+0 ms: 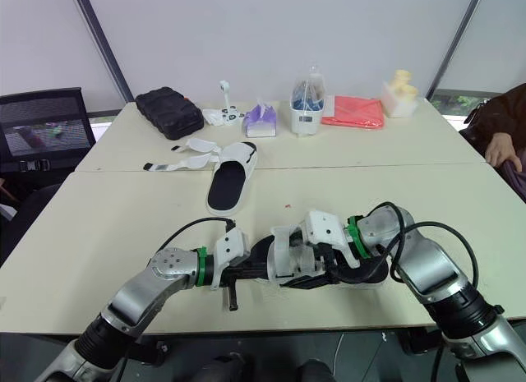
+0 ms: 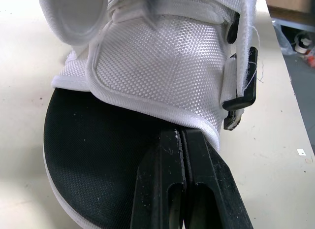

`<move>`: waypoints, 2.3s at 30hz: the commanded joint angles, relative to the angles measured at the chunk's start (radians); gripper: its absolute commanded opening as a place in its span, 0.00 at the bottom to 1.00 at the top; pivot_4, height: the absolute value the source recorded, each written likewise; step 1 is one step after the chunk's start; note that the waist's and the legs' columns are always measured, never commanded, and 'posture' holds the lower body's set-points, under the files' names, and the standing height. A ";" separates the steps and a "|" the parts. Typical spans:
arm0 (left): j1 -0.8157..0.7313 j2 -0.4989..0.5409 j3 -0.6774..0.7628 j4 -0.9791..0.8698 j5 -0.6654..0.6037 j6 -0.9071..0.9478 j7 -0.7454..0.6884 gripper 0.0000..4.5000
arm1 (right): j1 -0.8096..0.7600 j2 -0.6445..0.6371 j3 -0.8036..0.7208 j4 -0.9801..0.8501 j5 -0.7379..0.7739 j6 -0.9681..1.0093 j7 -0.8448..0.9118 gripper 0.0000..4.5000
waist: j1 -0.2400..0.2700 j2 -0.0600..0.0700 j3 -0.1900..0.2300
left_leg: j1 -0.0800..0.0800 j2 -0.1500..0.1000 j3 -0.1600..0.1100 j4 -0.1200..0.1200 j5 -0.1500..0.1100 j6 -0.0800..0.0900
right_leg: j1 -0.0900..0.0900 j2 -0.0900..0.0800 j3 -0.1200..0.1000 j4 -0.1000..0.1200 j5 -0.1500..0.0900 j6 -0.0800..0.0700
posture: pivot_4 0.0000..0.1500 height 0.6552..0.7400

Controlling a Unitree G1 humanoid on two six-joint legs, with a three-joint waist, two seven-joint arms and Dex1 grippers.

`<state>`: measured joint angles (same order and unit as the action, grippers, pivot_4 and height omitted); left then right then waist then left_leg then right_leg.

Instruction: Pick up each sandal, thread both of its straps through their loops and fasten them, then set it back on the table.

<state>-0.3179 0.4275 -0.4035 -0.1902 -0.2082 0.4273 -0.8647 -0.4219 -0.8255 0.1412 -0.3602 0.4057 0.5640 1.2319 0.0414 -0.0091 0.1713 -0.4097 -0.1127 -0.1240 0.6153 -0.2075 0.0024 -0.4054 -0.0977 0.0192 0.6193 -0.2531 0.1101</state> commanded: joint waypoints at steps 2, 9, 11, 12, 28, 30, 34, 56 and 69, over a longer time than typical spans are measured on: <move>-0.004 -0.012 0.028 0.033 -0.016 0.016 -0.001 0.00 | 0.055 -0.071 -0.323 -0.152 0.324 0.370 -0.116 0.99 | 0.002 0.000 0.000 | 0.000 0.000 0.000 0.000 0.000 0.000 | 0.000 0.000 0.000 0.000 0.000 0.000 | 1.00 1.00; -0.018 -0.031 0.024 0.037 -0.065 0.055 -0.053 0.00 | 0.363 -0.166 -0.614 -0.308 0.690 0.675 -0.176 0.99 | -0.001 0.000 0.000 | -0.001 0.000 0.000 0.000 0.000 0.000 | 0.000 -0.001 -0.001 -0.001 -0.001 -0.002 | 1.00 1.00; -0.024 -0.030 0.017 0.044 -0.072 0.061 -0.077 0.00 | 0.475 -0.158 -0.605 -0.377 0.675 0.662 -0.204 0.99 | 0.000 0.000 0.000 | -0.001 0.001 0.001 0.000 0.000 0.000 | 0.001 -0.001 0.000 -0.001 -0.002 -0.003 | 1.00 1.00; -0.028 -0.030 0.014 0.047 -0.073 0.061 -0.085 0.00 | 0.522 -0.150 -0.579 -0.409 0.643 0.636 -0.224 0.99 | 0.000 0.000 0.000 | -0.001 0.001 0.001 0.000 0.000 0.000 | 0.001 -0.001 -0.001 -0.001 -0.002 -0.003 | 1.00 1.00; -0.041 -0.048 0.002 0.065 -0.045 0.054 -0.093 0.00 | 0.580 0.094 -0.273 -0.346 0.413 0.391 -0.524 0.99 | 0.000 -0.001 0.000 | -0.001 0.001 0.002 0.000 0.000 0.001 | 0.000 -0.001 -0.001 -0.002 -0.002 -0.002 | 1.00 1.00; -0.040 -0.050 0.002 0.063 -0.044 0.056 -0.091 0.00 | 0.575 0.106 -0.261 -0.338 0.403 0.379 -0.540 0.99 | 0.000 -0.001 0.000 | -0.001 0.001 0.002 0.000 0.000 0.001 | 0.000 -0.001 -0.001 -0.002 -0.002 -0.002 | 1.00 1.00; -0.037 -0.060 0.003 0.059 -0.043 0.061 -0.082 0.00 | 0.559 0.137 -0.243 -0.325 0.395 0.368 -0.577 0.99 | 0.000 -0.001 0.000 | -0.001 0.001 0.002 0.000 0.000 0.001 | 0.000 -0.001 -0.001 -0.002 -0.001 -0.002 | 1.00 1.00; -0.032 -0.074 0.004 0.067 -0.028 0.049 -0.054 0.00 | 0.523 0.334 -0.282 -0.249 0.567 0.423 -0.755 0.21 | -0.002 0.000 0.000 | 0.000 0.001 0.002 0.000 0.000 0.001 | 0.000 0.000 0.000 0.000 -0.001 -0.002 | 1.00 1.00; -0.029 -0.073 0.014 0.080 -0.019 0.037 -0.048 0.00 | 0.685 0.028 -0.409 -0.373 0.856 0.557 -0.552 0.01 | -0.001 0.000 0.000 | 0.000 0.001 0.002 0.000 0.000 0.001 | 0.001 -0.001 0.000 -0.001 -0.001 -0.002 | 1.00 1.00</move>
<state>-0.3505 0.3559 -0.3766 -0.1182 -0.2354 0.4671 -0.9121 0.2641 -0.7775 -0.2313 -0.6731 1.1905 1.1220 0.6301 0.0400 -0.0096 0.1709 -0.4098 -0.1117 -0.1215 0.6156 -0.2077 0.0033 -0.4042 -0.0982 0.0188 0.6182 -0.2543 0.1083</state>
